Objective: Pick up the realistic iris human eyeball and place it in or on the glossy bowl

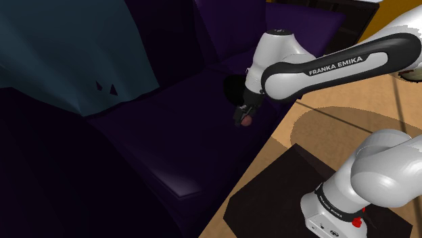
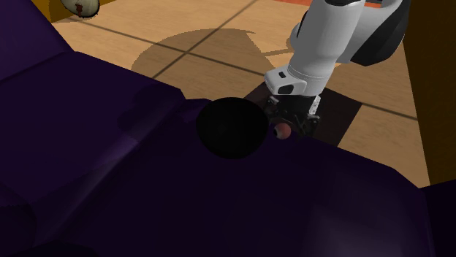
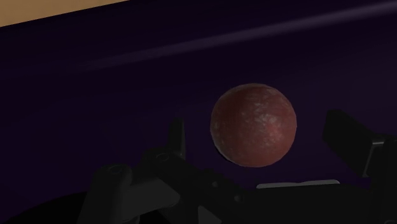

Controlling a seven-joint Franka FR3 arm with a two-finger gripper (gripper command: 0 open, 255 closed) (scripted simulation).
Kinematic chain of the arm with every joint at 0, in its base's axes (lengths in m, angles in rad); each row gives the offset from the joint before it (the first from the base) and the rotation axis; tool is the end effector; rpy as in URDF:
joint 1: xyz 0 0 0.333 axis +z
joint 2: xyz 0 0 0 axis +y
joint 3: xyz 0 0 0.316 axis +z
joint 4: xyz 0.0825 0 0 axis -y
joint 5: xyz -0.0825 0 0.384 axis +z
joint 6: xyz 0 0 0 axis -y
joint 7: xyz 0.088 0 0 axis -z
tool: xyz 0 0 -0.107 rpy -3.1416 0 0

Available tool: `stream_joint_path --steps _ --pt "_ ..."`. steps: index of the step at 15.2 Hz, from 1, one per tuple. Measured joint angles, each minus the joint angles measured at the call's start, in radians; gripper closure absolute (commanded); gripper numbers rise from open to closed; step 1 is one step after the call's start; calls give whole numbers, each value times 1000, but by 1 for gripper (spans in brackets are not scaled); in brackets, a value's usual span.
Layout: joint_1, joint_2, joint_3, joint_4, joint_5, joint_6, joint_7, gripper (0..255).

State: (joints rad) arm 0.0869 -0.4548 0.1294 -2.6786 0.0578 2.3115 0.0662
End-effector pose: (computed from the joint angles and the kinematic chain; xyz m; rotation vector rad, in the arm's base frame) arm 0.3788 0.0823 0.3851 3.1337 0.1604 0.1354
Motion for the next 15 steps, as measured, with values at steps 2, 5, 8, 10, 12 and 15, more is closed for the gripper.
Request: stream_joint_path --steps 2,5,8,10,12,15 --pt "0 0 0 0 0 0 0 255" --pt "0 0 0 0 0 0 0 255" --pt "0 0 0 0 0 0 0 255" --pt "0 0 0 0 0 0 0 255" --pt "1 -12 -1 9 0 -20 0 255" --pt "1 -32 -3 31 0 -63 0 255"
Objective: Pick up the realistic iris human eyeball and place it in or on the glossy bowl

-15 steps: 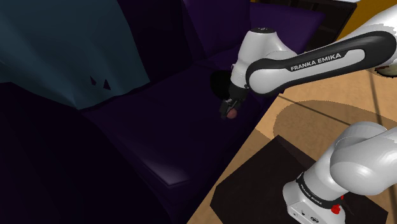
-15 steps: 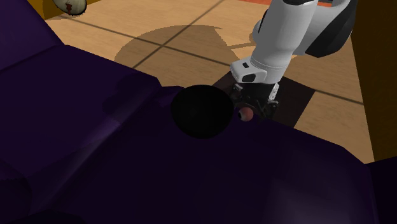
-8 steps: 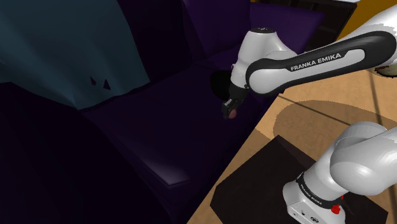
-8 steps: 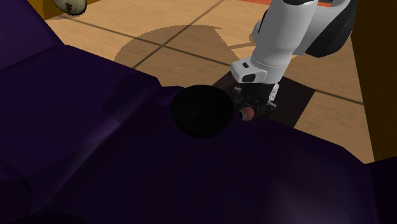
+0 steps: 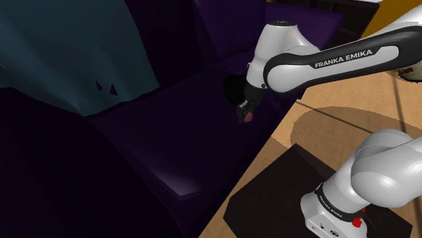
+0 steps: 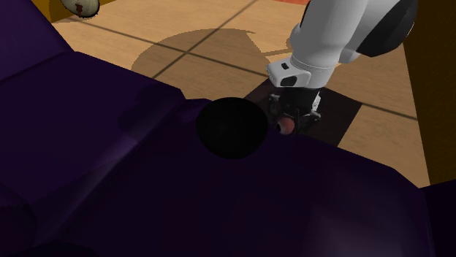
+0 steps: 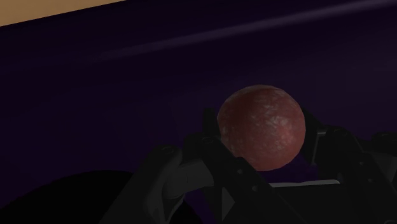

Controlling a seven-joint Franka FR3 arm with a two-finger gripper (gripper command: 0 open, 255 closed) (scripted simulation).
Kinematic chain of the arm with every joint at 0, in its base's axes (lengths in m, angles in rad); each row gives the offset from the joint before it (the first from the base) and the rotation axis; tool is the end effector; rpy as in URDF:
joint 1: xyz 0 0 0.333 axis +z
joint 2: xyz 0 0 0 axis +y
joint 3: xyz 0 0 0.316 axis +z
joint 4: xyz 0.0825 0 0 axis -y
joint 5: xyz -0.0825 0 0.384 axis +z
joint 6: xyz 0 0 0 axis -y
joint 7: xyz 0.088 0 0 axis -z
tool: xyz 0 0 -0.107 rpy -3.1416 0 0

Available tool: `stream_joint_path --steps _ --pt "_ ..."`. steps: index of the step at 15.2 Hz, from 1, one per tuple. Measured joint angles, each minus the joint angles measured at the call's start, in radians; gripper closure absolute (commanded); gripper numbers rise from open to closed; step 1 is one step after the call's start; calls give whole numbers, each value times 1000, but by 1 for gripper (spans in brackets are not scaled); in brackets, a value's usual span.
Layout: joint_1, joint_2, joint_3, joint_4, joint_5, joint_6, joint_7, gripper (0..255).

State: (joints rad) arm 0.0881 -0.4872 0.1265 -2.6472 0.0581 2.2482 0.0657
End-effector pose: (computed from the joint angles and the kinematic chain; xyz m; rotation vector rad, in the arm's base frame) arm 0.3785 0.0828 0.4058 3.1337 0.1605 0.1361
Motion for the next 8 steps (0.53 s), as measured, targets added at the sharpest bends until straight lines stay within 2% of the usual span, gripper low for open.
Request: stream_joint_path --steps 8 --pt "0 -47 -7 74 -2 -120 -2 255"
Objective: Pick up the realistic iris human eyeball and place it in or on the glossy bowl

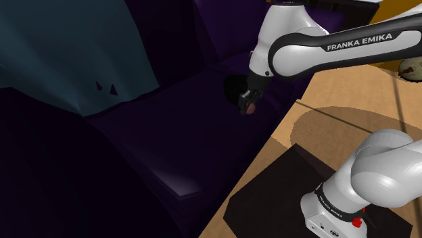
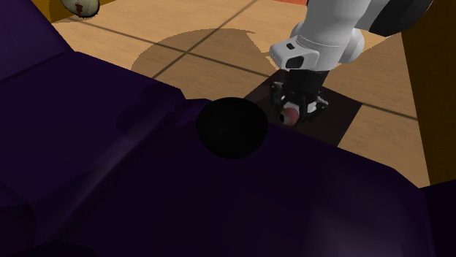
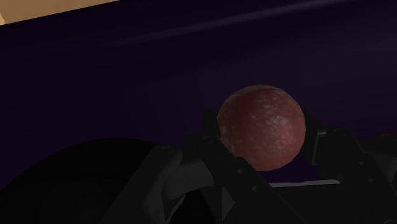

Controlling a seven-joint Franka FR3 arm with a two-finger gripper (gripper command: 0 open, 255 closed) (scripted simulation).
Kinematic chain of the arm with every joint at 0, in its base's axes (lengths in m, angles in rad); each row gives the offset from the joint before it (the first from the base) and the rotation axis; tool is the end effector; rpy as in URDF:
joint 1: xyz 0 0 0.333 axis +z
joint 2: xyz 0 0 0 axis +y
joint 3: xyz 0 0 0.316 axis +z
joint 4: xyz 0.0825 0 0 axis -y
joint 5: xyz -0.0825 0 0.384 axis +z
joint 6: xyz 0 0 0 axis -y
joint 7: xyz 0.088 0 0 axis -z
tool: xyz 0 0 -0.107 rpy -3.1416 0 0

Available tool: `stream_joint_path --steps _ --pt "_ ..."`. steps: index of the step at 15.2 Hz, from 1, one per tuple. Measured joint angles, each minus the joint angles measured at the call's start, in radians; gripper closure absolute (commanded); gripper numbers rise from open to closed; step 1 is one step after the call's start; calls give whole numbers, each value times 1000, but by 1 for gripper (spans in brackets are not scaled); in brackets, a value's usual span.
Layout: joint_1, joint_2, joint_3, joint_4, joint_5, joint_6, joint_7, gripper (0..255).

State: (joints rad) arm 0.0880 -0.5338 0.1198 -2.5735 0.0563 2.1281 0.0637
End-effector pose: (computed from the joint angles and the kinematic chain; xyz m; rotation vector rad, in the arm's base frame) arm 0.3787 0.0829 0.4467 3.1338 0.1606 0.1363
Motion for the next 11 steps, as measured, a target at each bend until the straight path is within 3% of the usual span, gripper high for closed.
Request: stream_joint_path --steps 11 --pt "-3 -33 -10 130 -5 -162 -3 255"
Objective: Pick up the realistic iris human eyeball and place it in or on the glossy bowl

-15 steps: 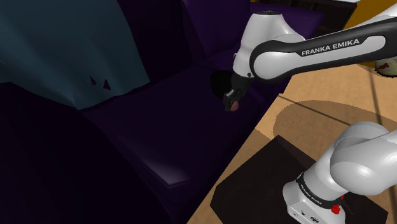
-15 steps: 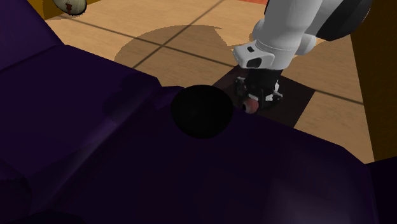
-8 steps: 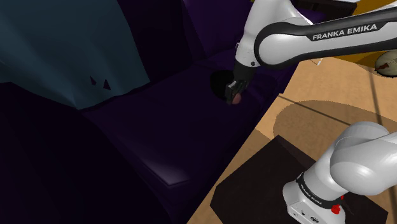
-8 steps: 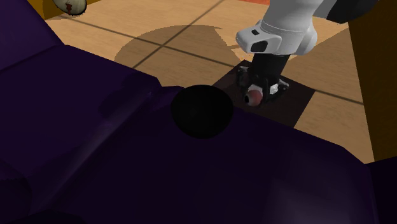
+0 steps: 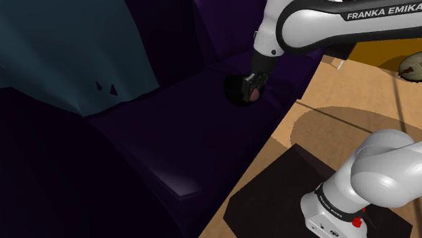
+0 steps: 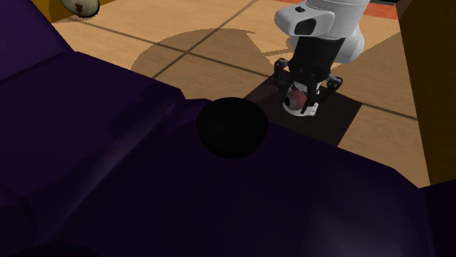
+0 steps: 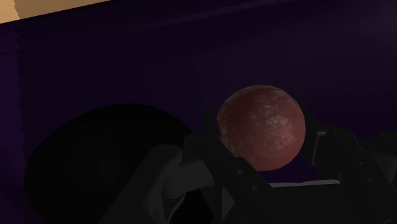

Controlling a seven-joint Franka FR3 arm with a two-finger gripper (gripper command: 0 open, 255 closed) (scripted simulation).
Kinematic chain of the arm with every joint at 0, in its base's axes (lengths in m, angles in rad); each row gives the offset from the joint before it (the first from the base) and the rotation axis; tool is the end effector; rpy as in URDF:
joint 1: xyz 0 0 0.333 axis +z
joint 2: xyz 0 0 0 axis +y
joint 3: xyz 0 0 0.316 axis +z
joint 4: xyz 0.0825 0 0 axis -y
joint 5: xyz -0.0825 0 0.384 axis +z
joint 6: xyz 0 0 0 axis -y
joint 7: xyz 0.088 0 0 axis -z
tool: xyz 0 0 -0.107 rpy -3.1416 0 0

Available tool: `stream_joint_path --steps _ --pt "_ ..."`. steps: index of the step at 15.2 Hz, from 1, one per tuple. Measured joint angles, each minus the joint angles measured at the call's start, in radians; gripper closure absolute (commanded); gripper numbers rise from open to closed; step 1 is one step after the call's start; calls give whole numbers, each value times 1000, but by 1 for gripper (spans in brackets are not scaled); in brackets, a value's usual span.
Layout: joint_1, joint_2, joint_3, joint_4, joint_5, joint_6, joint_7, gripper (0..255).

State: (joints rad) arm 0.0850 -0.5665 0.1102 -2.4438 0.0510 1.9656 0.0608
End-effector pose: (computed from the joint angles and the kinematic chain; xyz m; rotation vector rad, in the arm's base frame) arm 0.3801 0.0822 0.5064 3.1337 0.1603 0.1361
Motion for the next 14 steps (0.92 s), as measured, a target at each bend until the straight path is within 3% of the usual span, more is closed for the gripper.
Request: stream_joint_path --steps 9,14 --pt "-1 -11 -5 106 -3 -117 0 255" --pt "-34 106 -58 204 -32 -99 -69 255"
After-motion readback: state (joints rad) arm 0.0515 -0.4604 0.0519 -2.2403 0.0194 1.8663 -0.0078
